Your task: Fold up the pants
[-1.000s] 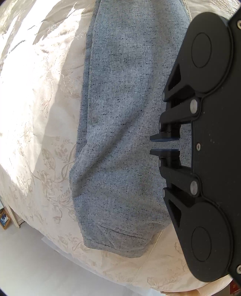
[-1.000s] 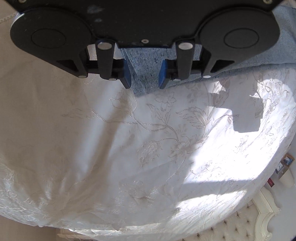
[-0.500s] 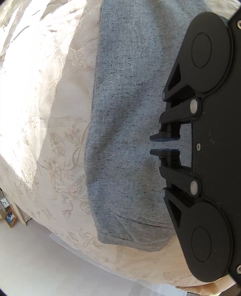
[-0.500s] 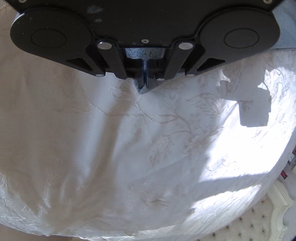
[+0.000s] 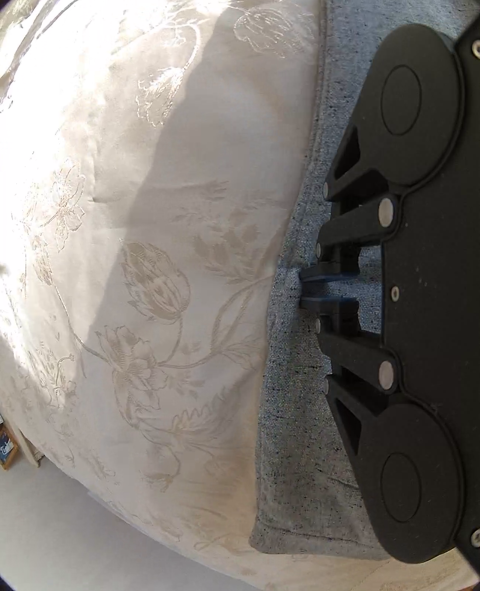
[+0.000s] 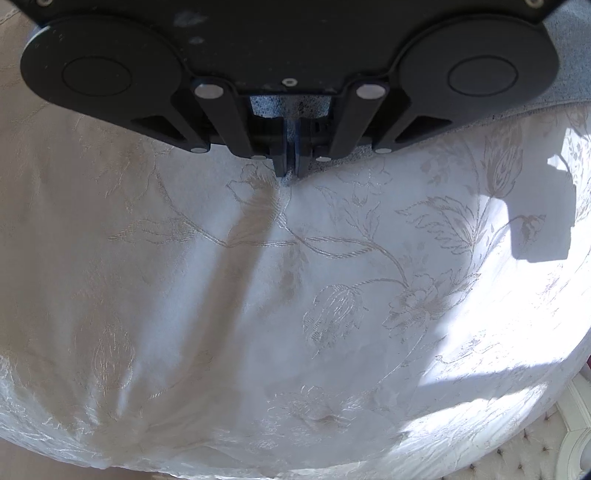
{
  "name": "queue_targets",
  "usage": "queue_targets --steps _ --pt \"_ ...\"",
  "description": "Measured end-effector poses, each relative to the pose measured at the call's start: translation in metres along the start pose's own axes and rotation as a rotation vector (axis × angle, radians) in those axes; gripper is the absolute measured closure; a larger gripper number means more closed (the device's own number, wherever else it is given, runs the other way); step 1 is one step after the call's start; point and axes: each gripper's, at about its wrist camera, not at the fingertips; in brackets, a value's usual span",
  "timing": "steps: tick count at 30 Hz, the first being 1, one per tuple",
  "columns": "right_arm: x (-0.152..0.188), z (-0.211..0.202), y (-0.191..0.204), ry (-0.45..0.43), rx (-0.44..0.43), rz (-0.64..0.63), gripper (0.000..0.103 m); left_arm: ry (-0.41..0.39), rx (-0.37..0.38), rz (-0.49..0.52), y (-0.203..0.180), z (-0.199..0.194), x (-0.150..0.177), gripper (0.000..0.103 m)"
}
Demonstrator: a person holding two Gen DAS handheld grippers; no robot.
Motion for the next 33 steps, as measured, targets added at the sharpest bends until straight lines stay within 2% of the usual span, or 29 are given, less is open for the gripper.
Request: queue_targets --steps 4,6,8,12,14,17,19,22,23,26,28,30,33 --pt "-0.003 -0.004 0.000 -0.014 0.012 0.029 0.093 -0.004 -0.029 0.042 -0.009 -0.020 0.005 0.083" --pt "-0.002 -0.016 -0.005 -0.035 0.012 0.038 0.086 -0.006 -0.055 0.049 -0.010 -0.038 0.012 0.083" --pt "-0.001 -0.035 -0.011 -0.073 -0.004 0.041 0.084 -0.028 -0.076 0.044 -0.015 -0.061 0.023 0.083" --pt "0.020 -0.077 -0.022 -0.121 -0.091 0.048 0.077 -0.056 -0.008 0.120 -0.053 -0.097 0.054 0.083" --pt "0.036 -0.090 -0.017 -0.119 -0.131 0.004 0.077 -0.066 0.026 0.176 -0.082 -0.103 0.071 0.083" --pt "0.070 -0.101 0.000 -0.123 -0.145 -0.099 0.077 -0.077 0.084 0.263 -0.128 -0.102 0.095 0.082" --pt "0.087 -0.093 0.009 -0.082 -0.138 -0.166 0.078 -0.045 0.109 0.309 -0.150 -0.090 0.105 0.082" --pt "0.109 -0.075 0.010 -0.037 -0.061 -0.233 0.079 0.042 0.043 0.353 -0.169 -0.060 0.113 0.082" --pt "0.115 -0.068 0.004 -0.009 -0.048 -0.228 0.084 0.056 0.019 0.356 -0.171 -0.054 0.113 0.082" --pt "0.118 -0.074 -0.018 0.007 -0.108 -0.136 0.085 0.070 0.010 0.348 -0.172 -0.053 0.106 0.083" --pt "0.118 -0.085 -0.033 -0.011 -0.151 -0.062 0.080 0.074 0.016 0.314 -0.167 -0.058 0.099 0.082" --pt "0.120 -0.094 -0.054 -0.026 -0.198 0.053 0.069 0.075 0.018 0.264 -0.163 -0.064 0.095 0.082" --pt "0.127 -0.093 -0.078 0.010 -0.251 0.219 0.066 0.067 0.026 0.210 -0.162 -0.076 0.092 0.082"
Point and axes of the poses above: each gripper's, at about its wrist camera, not at the fingertips, and z roughly the way its jaws point, y to its left, x to its underside, and after that the axes turned 10 degrees about x, right-handed
